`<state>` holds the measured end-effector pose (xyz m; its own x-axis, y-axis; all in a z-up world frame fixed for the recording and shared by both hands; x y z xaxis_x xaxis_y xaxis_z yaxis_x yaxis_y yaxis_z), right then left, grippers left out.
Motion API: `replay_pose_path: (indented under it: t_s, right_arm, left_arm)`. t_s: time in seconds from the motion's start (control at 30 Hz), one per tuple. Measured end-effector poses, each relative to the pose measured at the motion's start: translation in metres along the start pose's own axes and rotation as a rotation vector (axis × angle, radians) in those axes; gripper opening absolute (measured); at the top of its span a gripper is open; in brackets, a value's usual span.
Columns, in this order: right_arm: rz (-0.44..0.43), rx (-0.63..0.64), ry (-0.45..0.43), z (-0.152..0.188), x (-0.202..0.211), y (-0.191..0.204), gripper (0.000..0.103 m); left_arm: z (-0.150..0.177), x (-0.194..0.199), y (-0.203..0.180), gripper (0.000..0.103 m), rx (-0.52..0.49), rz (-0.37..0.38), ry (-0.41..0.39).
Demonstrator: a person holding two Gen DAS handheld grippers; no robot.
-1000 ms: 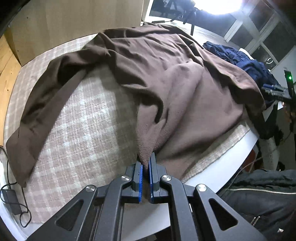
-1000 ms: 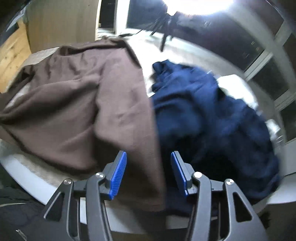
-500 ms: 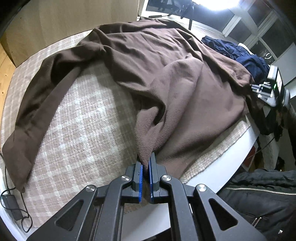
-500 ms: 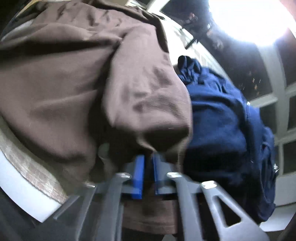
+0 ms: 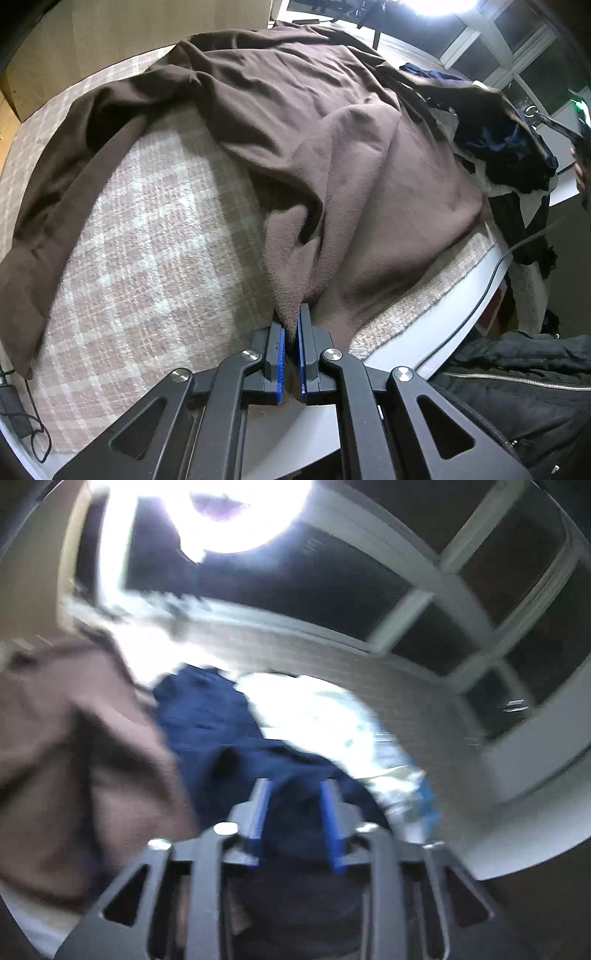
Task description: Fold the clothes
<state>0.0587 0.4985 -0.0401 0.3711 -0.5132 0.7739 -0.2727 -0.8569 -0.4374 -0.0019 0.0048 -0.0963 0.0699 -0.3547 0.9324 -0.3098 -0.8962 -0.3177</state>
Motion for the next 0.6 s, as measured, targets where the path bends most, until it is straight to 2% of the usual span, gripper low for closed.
replay_pose_path:
  t_s: [0.1, 0.17, 0.2, 0.23, 0.33, 0.5, 0.6]
  right_arm:
    - [-0.298, 0.015, -0.049, 0.023, 0.018, 0.046, 0.036]
    - [-0.492, 0.056, -0.011, 0.04, 0.009, 0.096, 0.036]
    - [-0.54, 0.09, 0.027, 0.048, -0.002, 0.12, 0.036]
    - [-0.565, 0.125, 0.064, 0.055, -0.014, 0.142, 0.036]
    - [-0.542, 0.189, 0.161, 0.071, -0.056, 0.184, 0.036]
    - [-0.594, 0.112, 0.254, 0.076, -0.102, 0.188, 0.037]
    - [-0.621, 0.131, 0.246, 0.074, -0.106, 0.19, 0.038]
  left_arm:
    - [0.001, -0.004, -0.001, 0.005, 0.002, 0.004, 0.013]
    - [0.001, -0.006, -0.001, 0.005, 0.003, 0.007, 0.022]
    - [0.001, -0.007, -0.002, 0.005, 0.001, 0.007, 0.027]
    - [0.002, -0.008, -0.002, 0.005, 0.0, 0.008, 0.031]
    - [0.002, -0.007, -0.004, 0.005, -0.006, 0.007, 0.037]
    - [0.002, -0.004, -0.005, 0.005, -0.005, 0.007, 0.036]
    - [0.002, -0.005, -0.003, 0.005, 0.007, 0.018, 0.035]
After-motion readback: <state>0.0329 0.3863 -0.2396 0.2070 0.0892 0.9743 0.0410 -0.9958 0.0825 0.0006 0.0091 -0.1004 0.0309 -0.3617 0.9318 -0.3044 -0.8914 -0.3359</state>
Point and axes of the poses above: each gripper's, at about its wrist camera, not at the fingertips, and x roughly against the way its jaws point, y to its left, z to its underside, the point moved 2 cm from there along -x, roughly the way its jaws point, and after that the axes turned 15 degrees about x, right-handed, at the moved point
